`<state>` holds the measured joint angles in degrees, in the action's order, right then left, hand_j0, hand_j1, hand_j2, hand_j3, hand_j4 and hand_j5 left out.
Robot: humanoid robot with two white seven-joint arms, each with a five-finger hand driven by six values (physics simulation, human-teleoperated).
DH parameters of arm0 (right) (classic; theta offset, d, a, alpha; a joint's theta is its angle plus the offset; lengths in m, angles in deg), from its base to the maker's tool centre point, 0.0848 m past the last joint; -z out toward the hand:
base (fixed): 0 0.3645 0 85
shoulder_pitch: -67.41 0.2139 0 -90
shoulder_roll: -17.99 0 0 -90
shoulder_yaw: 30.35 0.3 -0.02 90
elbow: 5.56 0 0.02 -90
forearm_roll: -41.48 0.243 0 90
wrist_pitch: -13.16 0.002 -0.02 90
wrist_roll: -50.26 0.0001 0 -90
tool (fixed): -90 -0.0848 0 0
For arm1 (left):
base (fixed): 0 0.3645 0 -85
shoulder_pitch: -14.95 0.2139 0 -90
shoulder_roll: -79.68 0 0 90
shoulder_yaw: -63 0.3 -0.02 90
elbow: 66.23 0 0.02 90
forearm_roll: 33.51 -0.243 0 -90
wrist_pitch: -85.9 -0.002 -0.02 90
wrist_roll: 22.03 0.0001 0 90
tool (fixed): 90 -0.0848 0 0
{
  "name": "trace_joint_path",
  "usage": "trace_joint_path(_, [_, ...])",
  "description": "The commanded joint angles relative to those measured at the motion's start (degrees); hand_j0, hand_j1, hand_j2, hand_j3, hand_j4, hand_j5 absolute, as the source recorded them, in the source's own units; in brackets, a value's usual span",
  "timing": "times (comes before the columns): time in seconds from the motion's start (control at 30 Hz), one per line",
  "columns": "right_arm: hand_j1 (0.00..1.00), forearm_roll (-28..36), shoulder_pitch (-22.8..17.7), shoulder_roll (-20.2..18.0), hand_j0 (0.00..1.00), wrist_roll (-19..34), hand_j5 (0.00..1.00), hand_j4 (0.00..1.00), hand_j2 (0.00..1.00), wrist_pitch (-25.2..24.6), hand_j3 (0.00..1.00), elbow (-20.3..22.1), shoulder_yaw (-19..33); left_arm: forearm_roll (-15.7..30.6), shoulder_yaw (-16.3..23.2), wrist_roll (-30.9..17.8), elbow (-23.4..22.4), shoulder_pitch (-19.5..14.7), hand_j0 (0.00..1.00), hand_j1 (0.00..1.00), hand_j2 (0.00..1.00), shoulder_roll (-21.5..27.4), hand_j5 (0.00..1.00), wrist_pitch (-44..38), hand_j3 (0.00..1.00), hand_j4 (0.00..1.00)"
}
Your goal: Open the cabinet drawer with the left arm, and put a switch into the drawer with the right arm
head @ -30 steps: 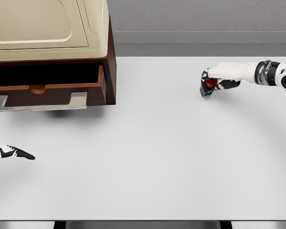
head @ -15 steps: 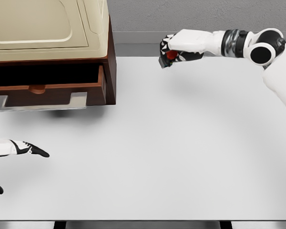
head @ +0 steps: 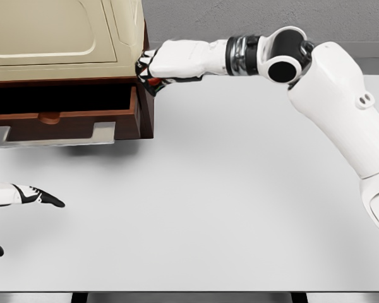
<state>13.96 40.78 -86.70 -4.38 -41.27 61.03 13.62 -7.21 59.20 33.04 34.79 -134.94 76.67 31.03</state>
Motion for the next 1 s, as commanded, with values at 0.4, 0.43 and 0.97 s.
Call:
trace_joint_path(0.4, [0.25, 4.7, 1.0, -3.9, 0.25, -0.4, 0.25, 0.25, 0.25, -0.6, 0.25, 6.0, 0.8, 0.4, 0.0, -0.1, 0.0, 0.0, 1.00, 1.00, 1.00, -0.2, 1.00, -0.1, 1.00, 1.00])
trace_joint_path(0.43, [0.25, 4.7, 1.0, -4.0, 0.25, -0.4, 0.25, 0.25, 0.25, -0.6, 0.25, 6.2, 0.8, 0.4, 0.0, -0.1, 0.0, 0.0, 1.00, 1.00, 1.00, -0.2, 1.00, -0.1, 1.00, 1.00])
trace_joint_path(0.97, [0.28, 4.8, 1.0, -9.2, 0.28, -0.4, 0.28, 0.28, 0.28, -0.6, 0.28, 18.7, -3.0, 0.4, 0.0, -0.1, 0.0, 0.0, 1.00, 1.00, 1.00, -0.1, 1.00, -0.1, 1.00, 1.00])
